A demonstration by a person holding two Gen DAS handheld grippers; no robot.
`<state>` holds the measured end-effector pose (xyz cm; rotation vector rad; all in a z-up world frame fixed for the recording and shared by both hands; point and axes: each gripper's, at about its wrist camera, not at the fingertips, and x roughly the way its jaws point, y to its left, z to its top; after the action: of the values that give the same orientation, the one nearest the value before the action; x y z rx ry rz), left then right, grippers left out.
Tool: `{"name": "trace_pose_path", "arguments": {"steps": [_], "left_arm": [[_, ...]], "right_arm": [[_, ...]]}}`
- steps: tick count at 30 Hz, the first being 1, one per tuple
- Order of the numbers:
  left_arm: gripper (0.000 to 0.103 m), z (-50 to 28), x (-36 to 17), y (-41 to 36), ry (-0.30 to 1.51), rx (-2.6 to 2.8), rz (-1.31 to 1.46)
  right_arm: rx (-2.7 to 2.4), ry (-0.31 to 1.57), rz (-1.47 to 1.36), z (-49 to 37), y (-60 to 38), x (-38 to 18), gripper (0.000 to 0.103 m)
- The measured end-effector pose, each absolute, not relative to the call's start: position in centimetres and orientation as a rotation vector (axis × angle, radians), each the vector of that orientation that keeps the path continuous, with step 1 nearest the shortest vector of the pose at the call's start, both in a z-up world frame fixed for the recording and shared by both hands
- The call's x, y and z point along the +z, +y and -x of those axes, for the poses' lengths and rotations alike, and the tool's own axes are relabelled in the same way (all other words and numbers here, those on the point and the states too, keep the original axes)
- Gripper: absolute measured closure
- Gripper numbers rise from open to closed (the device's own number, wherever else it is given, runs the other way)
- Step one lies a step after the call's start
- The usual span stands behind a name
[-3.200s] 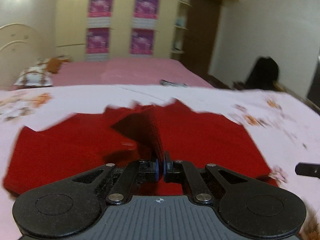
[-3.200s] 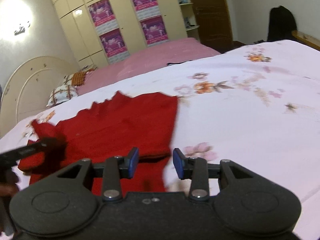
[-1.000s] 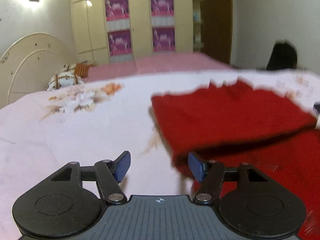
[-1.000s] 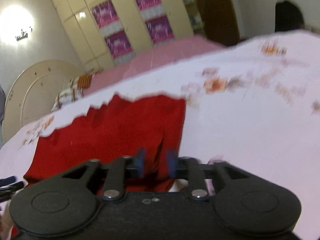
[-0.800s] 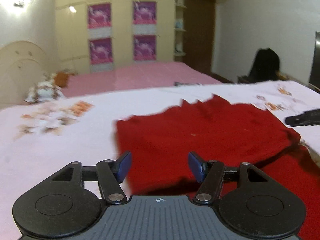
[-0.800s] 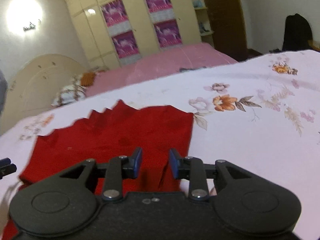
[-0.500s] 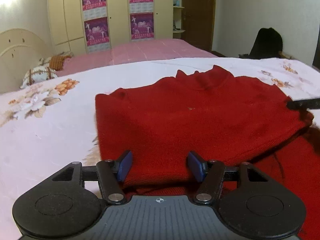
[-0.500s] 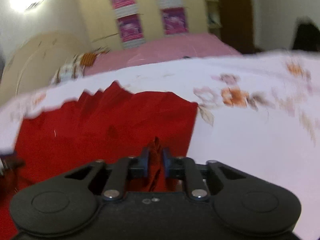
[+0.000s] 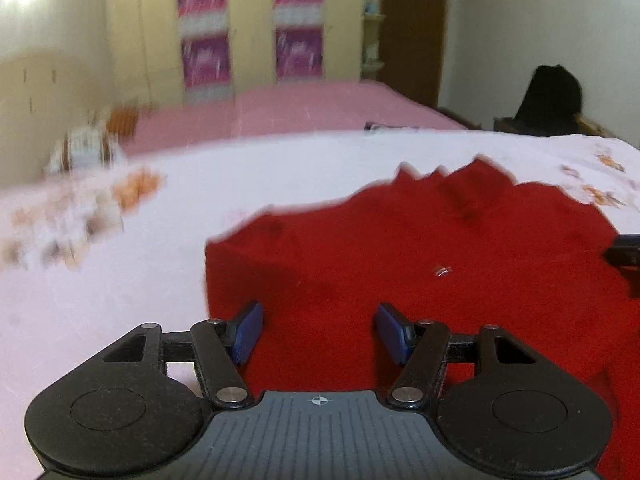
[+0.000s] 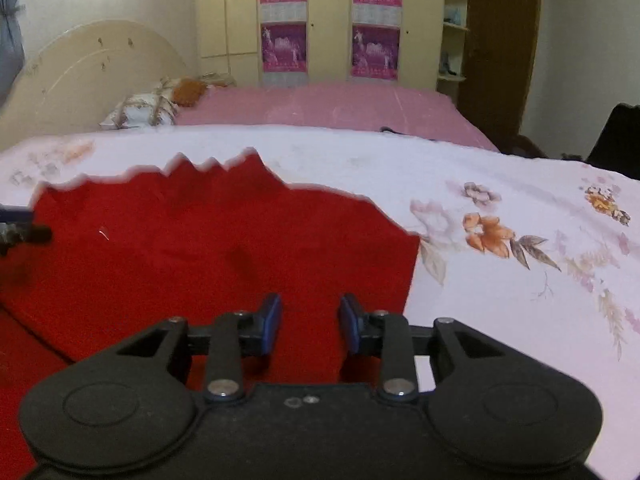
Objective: Fold small clothes
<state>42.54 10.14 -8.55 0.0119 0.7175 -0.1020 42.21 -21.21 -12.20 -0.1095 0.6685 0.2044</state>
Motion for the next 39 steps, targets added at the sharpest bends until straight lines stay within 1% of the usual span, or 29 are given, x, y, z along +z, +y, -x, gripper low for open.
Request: {"name": "trace_pose_path", "arguments": {"steps": [2,3,5,6,8,9,10,12,14,15,16,17,19,20,21,23,24,26,27,28,30,31,33,35,37,39], "left_arm": [[0.037,-42.8,-7.3,10.7,0.709,-0.086,0.006],[0.037,-42.8,-6.4,11.1,0.663,-0.089,0.024],[0.037,-43.9,-5.9,11.8,0.641,-0.096,0.056],[0.037,-44.8,-6.2,12.0,0.656,-0.088,0.053],[0.037,-46.9,-8.3,12.4,0.769,-0.094,0.050],[0.037,-46.9,-8.9,12.3,0.752,-0.098,0.015],[0.037,-47.1,-8.6,12.0,0.758,-0.098,-0.012],[0.037,-46.6,-7.4,12.0,0.725,-0.118,0.002],[0.037,-46.4,-6.8,12.2,0.689,-0.120,0.053],[0.037,-47.0,-7.5,11.9,0.726,-0.118,0.042],[0.037,-47.5,-8.6,11.4,0.782,-0.096,-0.013],[0.037,-47.3,-8.9,11.0,0.750,-0.092,-0.067],[0.037,-45.9,-7.9,9.6,0.722,-0.080,-0.142],[0.037,-44.8,-7.1,9.1,0.679,-0.081,-0.143],[0.037,-43.6,-6.3,8.7,0.642,-0.097,-0.124],[0.037,-41.6,-5.8,7.7,0.614,-0.114,-0.137],[0.037,-40.8,-6.2,7.1,0.627,-0.110,-0.164],[0.037,-39.9,-8.0,6.2,0.712,-0.115,-0.208],[0.037,-38.9,-8.5,6.3,0.663,-0.102,-0.218],[0.037,-38.2,-8.6,6.5,0.664,-0.088,-0.197],[0.037,-37.2,-7.1,6.2,0.676,-0.057,-0.146],[0.037,-36.4,-6.3,5.4,0.636,-0.078,-0.150],[0.036,-35.9,-5.8,3.4,0.600,-0.121,-0.190],[0.036,-36.2,-6.1,1.1,0.608,-0.159,-0.212],[0.036,-36.6,-7.0,-0.7,0.641,-0.188,-0.188],[0.036,-36.6,-7.8,-1.9,0.656,-0.187,-0.207]], "right_arm": [[0.216,0.678,0.118,-42.2,-21.2,-11.5,0.072],[0.227,0.659,0.096,-42.2,-21.5,-10.9,0.071],[0.211,0.611,0.039,-42.6,-22.8,-10.4,0.071],[0.181,0.613,0.017,-43.4,-23.5,-10.5,0.070],[0.164,0.640,-0.008,-45.1,-24.4,-11.3,0.070],[0.166,0.684,0.004,-46.0,-24.6,-12.2,0.069],[0.187,0.680,0.006,-46.2,-24.7,-12.7,0.069],[0.194,0.694,0.030,-46.5,-24.5,-12.3,0.071],[0.188,0.636,0.020,-46.2,-24.8,-11.3,0.069],[0.186,0.610,0.005,-46.2,-25.1,-11.2,0.070],[0.178,0.632,0.004,-46.7,-25.3,-11.6,0.071],[0.164,0.695,0.026,-47.6,-25.1,-12.5,0.070],[0.155,0.699,0.043,-47.6,-25.1,-12.0,0.071],[0.144,0.693,0.041,-47.2,-25.2,-11.1,0.071],[0.145,0.659,0.029,-46.3,-25.4,-10.1,0.068],[0.184,0.616,-0.018,-43.8,-25.4,-8.5,0.066],[0.217,0.626,-0.015,-42.8,-25.0,-8.5,0.065],[0.263,0.655,0.009,-40.8,-23.8,-9.3,0.063],[0.289,0.678,0.030,-40.1,-23.4,-10.2,0.065],[0.274,0.712,0.092,-39.7,-23.0,-11.7,0.065],[0.236,0.668,0.123,-38.3,-23.5,-12.5,0.063],[0.215,0.672,0.102,-38.1,-23.7,-12.0,0.064],[0.212,0.608,0.062,-37.4,-23.4,-10.4,0.066],[0.291,0.567,0.058,-36.9,-21.5,-9.6,0.066],[0.361,0.589,0.104,-37.3,-18.8,-10.3,0.067],[0.399,0.602,0.166,-37.6,-16.7,-11.5,0.065]]}}
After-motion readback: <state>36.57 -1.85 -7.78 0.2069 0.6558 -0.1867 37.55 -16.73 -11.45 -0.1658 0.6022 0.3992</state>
